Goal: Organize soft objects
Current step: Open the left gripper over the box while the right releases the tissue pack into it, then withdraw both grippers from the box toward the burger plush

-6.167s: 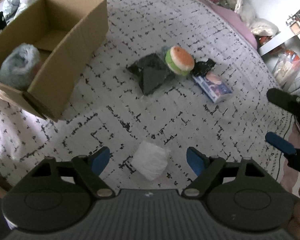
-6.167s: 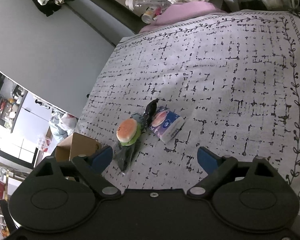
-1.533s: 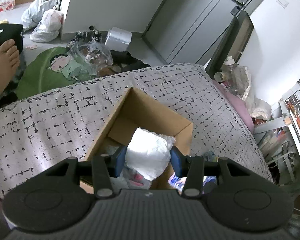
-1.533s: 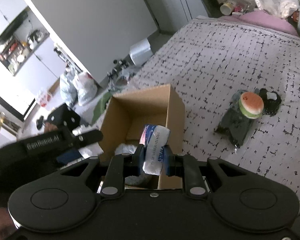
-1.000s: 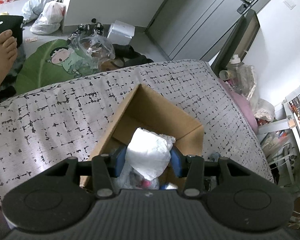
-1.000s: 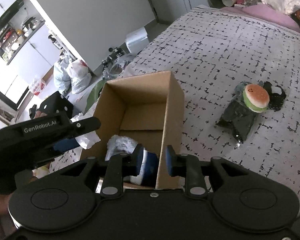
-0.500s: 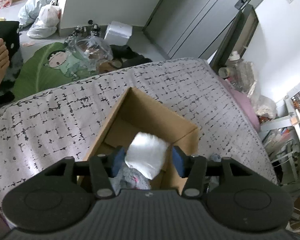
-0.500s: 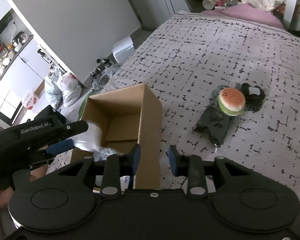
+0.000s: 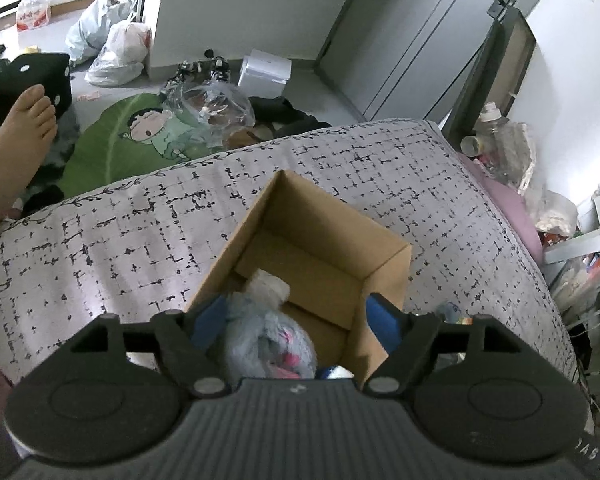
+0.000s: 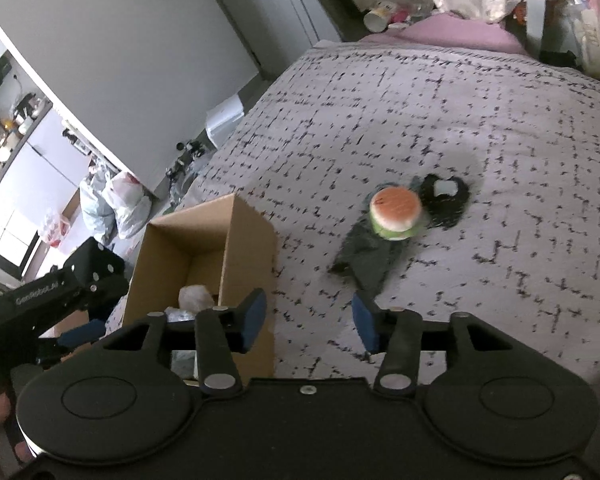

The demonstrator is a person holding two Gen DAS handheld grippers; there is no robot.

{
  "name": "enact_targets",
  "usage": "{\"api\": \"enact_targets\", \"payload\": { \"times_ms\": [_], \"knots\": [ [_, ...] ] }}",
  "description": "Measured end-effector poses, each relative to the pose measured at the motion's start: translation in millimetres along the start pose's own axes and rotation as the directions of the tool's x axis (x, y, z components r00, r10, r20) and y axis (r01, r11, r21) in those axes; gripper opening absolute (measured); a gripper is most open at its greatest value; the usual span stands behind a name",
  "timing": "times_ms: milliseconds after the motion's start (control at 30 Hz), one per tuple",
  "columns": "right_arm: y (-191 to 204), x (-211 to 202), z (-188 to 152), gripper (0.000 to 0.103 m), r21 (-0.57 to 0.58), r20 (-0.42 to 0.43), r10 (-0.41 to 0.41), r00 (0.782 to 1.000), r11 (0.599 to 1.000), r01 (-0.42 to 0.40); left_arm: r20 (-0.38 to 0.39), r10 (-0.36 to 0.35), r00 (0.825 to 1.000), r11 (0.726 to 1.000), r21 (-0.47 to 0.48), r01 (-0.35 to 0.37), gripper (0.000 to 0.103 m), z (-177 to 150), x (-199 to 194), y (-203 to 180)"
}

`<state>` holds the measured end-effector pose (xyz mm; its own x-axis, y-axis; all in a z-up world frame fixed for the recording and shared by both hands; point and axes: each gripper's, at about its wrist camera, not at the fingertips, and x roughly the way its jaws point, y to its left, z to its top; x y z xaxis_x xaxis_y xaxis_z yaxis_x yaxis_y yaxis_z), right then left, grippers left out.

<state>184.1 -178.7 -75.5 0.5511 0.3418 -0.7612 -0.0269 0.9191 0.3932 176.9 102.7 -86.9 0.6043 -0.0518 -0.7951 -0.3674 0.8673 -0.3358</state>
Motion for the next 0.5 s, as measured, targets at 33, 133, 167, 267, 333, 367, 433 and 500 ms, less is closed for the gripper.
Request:
{"api": "enact_targets", "payload": {
  "times_ms": [33, 133, 167, 267, 333, 367, 433, 500],
  "knots": [
    [-3.9, -3.1, 0.8, 0.054, 0.003, 0.006, 0.002, 1.0, 1.0, -0.002, 0.004, 0.002, 1.0, 1.0, 0.008, -0.002, 0.077, -1.7, -1.9, -3.4],
    [-14.4, -9.9, 2.4, 0.065, 0.013, 0.018, 0.009, 1.0, 1.0, -0.009, 0.004, 0.001, 1.0, 1.0, 0.023, -0.001, 0.082, -6.7, -6.3, -13.5],
    [-18.3, -12.6, 3.1, 0.067, 0.018, 0.025, 0.012, 1.0, 1.0, -0.012, 0.003, 0.0, 1.0, 1.0, 0.022, 0.0, 0.084, -8.4, -7.7, -16.7],
    [-29.3, -19.6, 4.9, 0.076, 0.028, 0.041, 0.018, 0.999, 0.999, -0.02, 0.007, 0.004, 1.0, 0.999, 0.036, -0.004, 0.085, -12.8, -11.0, -27.9],
    [-36.2, -23.0, 6.1, 0.082, 0.036, 0.047, 0.025, 0.999, 0.999, -0.027, 0.012, 0.005, 1.0, 0.999, 0.054, -0.005, 0.086, -16.0, -12.7, -36.2],
    [-40.3, -24.5, 6.7, 0.083, 0.041, 0.051, 0.028, 0.998, 0.999, -0.03, 0.015, 0.003, 1.0, 0.998, 0.063, -0.004, 0.086, -17.9, -13.6, -40.3],
    [-47.7, -27.5, 7.8, 0.086, 0.051, 0.06, 0.033, 0.998, 0.998, -0.036, 0.018, -0.001, 1.0, 0.997, 0.075, 0.0, 0.089, -20.7, -15.0, -48.2],
    [-54.7, -29.3, 8.9, 0.088, 0.058, 0.066, 0.035, 0.997, 0.998, -0.039, 0.02, -0.007, 1.0, 0.996, 0.083, 0.005, 0.091, -23.6, -16.0, -55.4]
  ]
}}
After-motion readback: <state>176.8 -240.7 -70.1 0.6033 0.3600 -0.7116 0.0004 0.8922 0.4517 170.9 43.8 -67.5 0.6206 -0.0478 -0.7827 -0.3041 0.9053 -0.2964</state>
